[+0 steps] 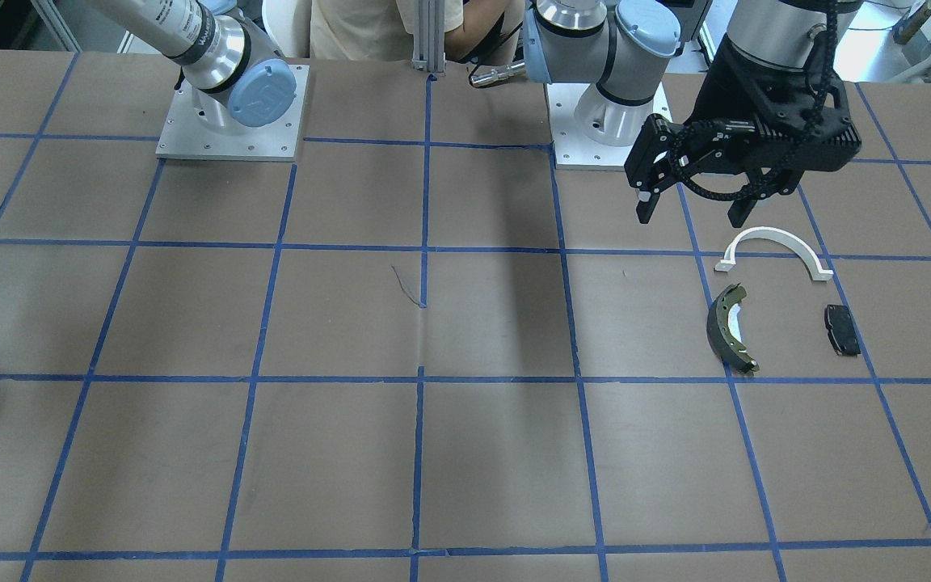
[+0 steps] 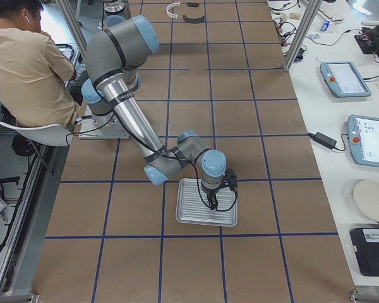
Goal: Place bearing gear from tray to pile
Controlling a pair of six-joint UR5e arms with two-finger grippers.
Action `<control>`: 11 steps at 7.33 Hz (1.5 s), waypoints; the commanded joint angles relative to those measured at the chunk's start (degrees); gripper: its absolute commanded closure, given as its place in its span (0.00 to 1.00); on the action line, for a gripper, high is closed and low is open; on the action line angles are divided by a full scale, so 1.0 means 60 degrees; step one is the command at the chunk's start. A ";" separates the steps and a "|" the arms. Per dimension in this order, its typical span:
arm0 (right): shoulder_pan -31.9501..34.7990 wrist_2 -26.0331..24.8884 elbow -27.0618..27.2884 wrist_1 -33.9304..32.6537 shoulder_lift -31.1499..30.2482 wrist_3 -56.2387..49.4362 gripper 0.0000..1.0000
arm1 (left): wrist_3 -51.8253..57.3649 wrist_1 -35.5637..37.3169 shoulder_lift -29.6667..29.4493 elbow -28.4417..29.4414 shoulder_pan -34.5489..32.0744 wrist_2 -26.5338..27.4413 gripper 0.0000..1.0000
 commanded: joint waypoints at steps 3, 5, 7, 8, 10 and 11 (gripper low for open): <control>-0.0008 0.0125 0.0034 -0.0130 0.0131 -0.0233 0.17 | 0.0000 -0.0011 -0.0010 0.0000 -0.0006 0.0014 0.00; -0.0008 0.0140 0.0049 -0.0130 0.0145 -0.0218 0.29 | 0.0000 -0.0011 -0.0010 0.0000 -0.0006 0.0000 0.00; -0.0008 0.0140 0.0006 -0.0145 0.0334 -0.0233 0.30 | 0.0000 -0.0011 -0.0010 0.0000 -0.0006 0.0000 0.00; -0.0008 0.0140 -0.0053 -0.0145 0.0423 -0.0233 0.38 | 0.0000 -0.0011 -0.0010 0.0000 -0.0006 0.0000 0.00; -0.0008 0.0081 -0.0068 -0.0116 0.0351 -0.0146 0.60 | 0.0000 -0.0011 -0.0010 0.0000 -0.0006 0.0000 0.00; -0.0008 0.0081 -0.0068 -0.0101 0.0336 -0.0102 0.61 | 0.0000 -0.0011 -0.0010 0.0000 -0.0006 0.0000 0.00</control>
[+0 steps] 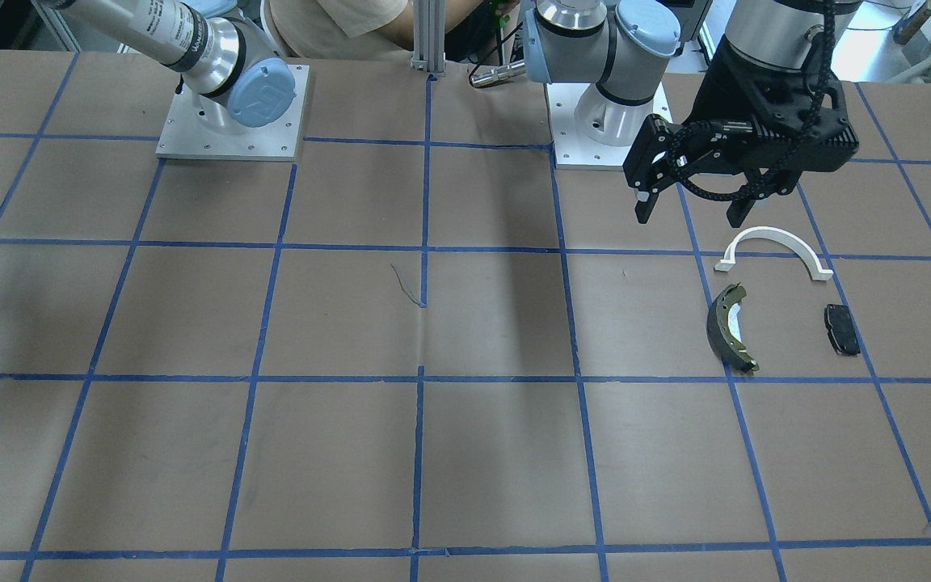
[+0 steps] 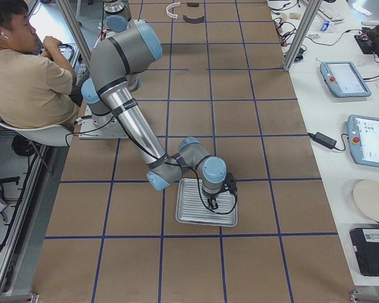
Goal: Place bearing gear from tray to pile
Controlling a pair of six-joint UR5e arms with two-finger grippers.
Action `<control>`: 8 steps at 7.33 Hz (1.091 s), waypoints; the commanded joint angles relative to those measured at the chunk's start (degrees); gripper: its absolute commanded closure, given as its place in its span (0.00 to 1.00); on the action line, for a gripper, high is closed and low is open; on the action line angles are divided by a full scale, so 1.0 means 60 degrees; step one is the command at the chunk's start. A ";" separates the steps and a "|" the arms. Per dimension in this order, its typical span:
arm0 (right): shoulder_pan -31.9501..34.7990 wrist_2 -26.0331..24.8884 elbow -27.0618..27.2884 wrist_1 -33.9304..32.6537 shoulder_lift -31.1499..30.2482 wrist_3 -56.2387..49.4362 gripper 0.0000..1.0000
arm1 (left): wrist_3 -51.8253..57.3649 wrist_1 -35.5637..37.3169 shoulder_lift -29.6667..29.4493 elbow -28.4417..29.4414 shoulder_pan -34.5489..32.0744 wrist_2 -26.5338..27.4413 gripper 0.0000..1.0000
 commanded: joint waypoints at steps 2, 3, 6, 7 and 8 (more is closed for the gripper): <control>-0.0004 -0.0026 -0.0011 0.0049 -0.0033 0.0107 0.75 | 0.0000 0.0014 0.0000 0.0000 0.0000 -0.0003 0.00; 0.0011 -0.0055 -0.0011 0.0049 -0.0076 0.0136 0.87 | 0.0000 0.0000 0.0000 0.0000 0.0000 -0.0003 0.00; 0.0607 -0.0069 0.0120 0.0471 -0.1359 0.0924 0.93 | 0.0000 0.0000 0.0000 0.0000 0.0000 -0.0003 0.00; 0.1424 -0.0099 0.0136 0.1025 -0.2004 0.1754 0.93 | 0.0000 0.0000 0.0000 0.0000 0.0000 -0.0003 0.00; 0.2273 -0.0114 0.0237 0.1843 -0.2634 0.2691 0.93 | 0.0000 0.0000 0.0000 0.0000 0.0000 -0.0003 0.00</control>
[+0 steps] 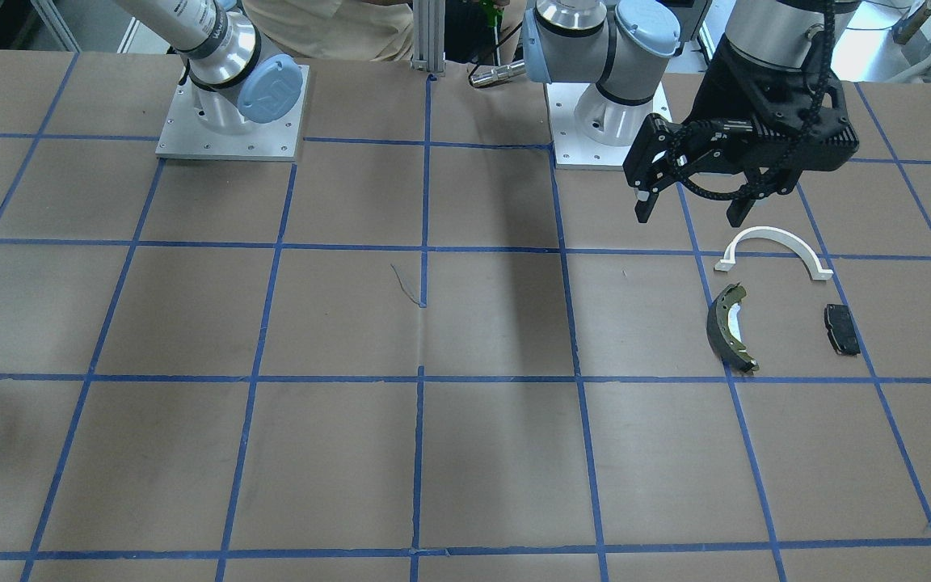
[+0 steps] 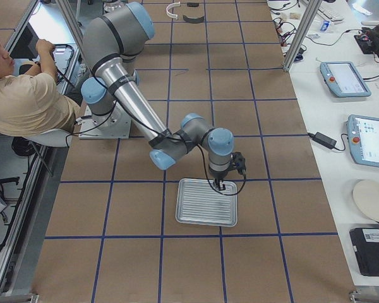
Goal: Place bearing gear from tray to pile
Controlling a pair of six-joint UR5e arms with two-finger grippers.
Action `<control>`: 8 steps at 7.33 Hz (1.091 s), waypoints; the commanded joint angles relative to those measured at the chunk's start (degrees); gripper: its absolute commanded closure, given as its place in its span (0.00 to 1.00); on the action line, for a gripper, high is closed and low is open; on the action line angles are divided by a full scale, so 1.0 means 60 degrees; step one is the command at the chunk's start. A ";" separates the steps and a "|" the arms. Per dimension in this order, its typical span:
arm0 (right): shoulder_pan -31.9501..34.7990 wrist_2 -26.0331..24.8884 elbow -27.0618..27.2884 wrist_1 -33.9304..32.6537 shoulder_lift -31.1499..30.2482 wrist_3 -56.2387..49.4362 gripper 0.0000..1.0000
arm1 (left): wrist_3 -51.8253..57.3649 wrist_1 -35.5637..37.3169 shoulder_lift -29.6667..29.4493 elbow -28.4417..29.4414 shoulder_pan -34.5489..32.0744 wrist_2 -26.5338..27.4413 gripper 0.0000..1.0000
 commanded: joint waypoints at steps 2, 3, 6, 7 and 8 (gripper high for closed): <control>0.2961 -0.0010 0.0971 0.1321 -0.2054 0.2864 0.94 | 0.0000 0.0014 0.0000 0.0000 0.0001 0.0001 0.00; 0.4060 -0.0010 0.1338 0.1234 -0.2190 0.3960 0.94 | 0.0000 0.0000 0.0000 0.0000 0.0001 0.0001 0.00; 0.7474 -0.0417 0.1590 0.1233 -0.2163 0.7956 0.95 | 0.0000 0.0000 0.0000 0.0000 0.0001 0.0001 0.00; 0.8398 -0.0376 0.1794 0.1204 -0.2105 0.9565 0.95 | 0.0000 0.0000 0.0000 0.0000 0.0001 0.0001 0.00; 0.9437 -0.0274 0.1912 0.0769 -0.1799 1.0916 0.95 | 0.0000 0.0000 0.0000 0.0000 0.0001 0.0001 0.00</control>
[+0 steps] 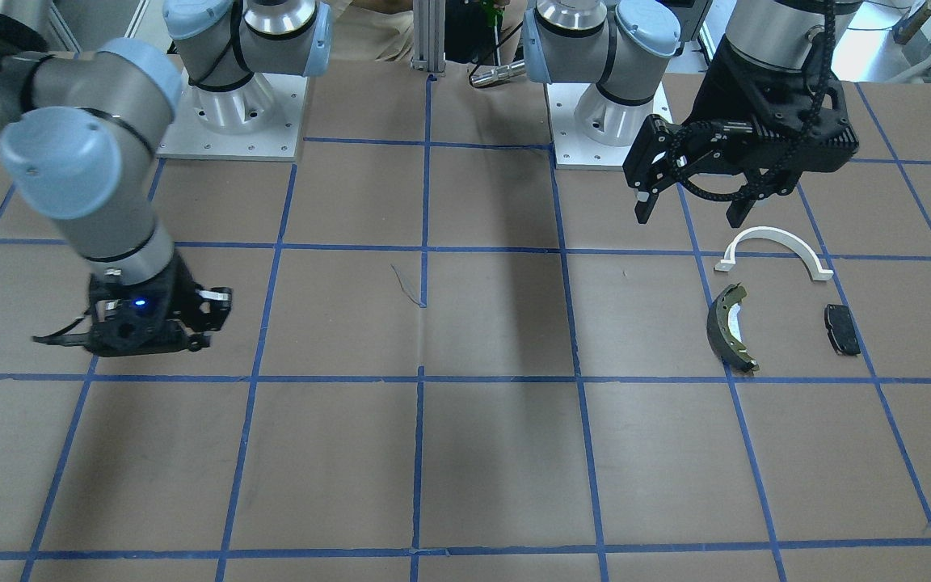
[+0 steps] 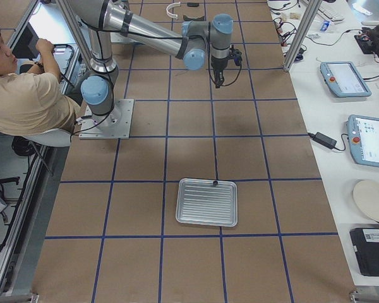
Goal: Place bearing gear from tray to pile
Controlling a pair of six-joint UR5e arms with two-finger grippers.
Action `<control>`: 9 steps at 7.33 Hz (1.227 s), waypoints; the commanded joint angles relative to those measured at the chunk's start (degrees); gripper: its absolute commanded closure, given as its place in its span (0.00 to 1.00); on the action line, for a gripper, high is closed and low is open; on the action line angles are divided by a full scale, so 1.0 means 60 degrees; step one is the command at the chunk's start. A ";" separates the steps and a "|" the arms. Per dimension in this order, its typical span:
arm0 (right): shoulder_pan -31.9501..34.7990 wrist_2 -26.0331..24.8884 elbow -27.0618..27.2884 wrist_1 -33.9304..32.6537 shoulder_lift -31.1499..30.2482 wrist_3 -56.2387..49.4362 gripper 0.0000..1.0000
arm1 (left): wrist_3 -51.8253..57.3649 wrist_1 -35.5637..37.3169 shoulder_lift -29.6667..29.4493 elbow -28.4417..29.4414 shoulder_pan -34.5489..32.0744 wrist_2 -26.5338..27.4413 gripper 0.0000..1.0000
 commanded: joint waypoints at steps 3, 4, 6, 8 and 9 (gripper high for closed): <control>0.3660 -0.0020 0.0025 -0.2718 0.2219 0.4892 0.94 | 0.0000 0.0000 0.0000 0.0000 0.0001 0.0000 0.00; 0.3912 0.0111 0.0024 -0.2722 0.2296 0.5435 0.91 | 0.0000 0.0000 0.0000 0.0000 0.0001 0.0000 0.00; 0.4090 0.0229 0.0112 -0.2810 0.2442 0.5471 0.64 | 0.0000 0.0000 -0.0014 0.0000 -0.0014 0.0000 0.00; 0.3771 0.0258 0.0068 -0.3130 0.2327 0.5427 0.00 | 0.0000 -0.0015 -0.0058 -0.0015 -0.0014 0.0015 0.00; 0.3289 0.0273 0.0054 -0.3263 0.2065 0.4933 0.00 | -0.0015 0.0000 -0.0131 0.0000 -0.0014 0.0030 0.00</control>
